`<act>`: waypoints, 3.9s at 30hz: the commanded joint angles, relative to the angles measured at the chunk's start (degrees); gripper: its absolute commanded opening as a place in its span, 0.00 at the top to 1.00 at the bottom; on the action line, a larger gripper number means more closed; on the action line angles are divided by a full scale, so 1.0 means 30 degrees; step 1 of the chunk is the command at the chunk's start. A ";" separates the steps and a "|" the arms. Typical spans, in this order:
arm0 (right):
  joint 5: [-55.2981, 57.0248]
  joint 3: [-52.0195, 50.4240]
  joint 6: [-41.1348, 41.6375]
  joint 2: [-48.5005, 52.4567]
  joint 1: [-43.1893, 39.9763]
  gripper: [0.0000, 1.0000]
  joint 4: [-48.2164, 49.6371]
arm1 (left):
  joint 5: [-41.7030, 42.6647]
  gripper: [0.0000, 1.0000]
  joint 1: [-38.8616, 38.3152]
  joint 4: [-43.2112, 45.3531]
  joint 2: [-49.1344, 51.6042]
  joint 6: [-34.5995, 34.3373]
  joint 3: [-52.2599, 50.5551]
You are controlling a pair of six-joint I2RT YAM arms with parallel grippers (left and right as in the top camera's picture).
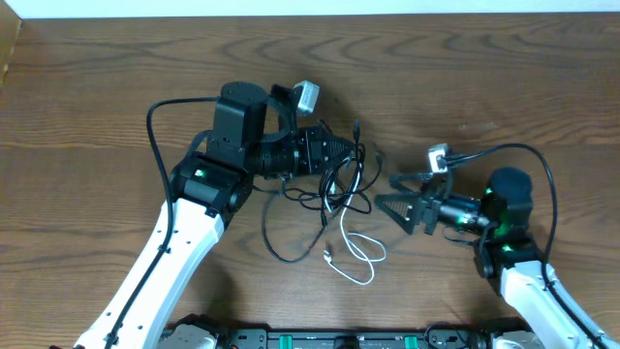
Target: Untangle cables
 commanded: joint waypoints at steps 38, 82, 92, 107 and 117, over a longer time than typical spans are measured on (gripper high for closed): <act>0.7737 0.0044 0.2943 -0.2018 -0.1668 0.99 -0.4437 | -0.3045 0.48 -0.1647 -0.6069 -0.0393 0.6994 0.0546; 0.6768 0.0044 0.7380 -0.2004 0.1508 0.99 -0.9165 | -1.0710 0.34 -0.9457 -0.0022 0.1515 1.0302 0.0495; 0.6994 0.0044 0.6011 -0.2004 0.1872 0.99 -1.0309 | -1.3974 0.92 -0.9355 0.1319 0.1865 0.8961 0.0517; 1.2349 0.0044 0.3293 -0.2011 0.1851 0.92 -1.3959 | -1.4273 0.92 -0.6477 0.0663 -0.0189 0.7242 0.0517; 1.0083 0.0044 0.2084 -0.2025 0.0189 0.78 -1.2662 | -1.4258 0.92 -0.6127 0.0102 -0.0175 0.6856 0.0517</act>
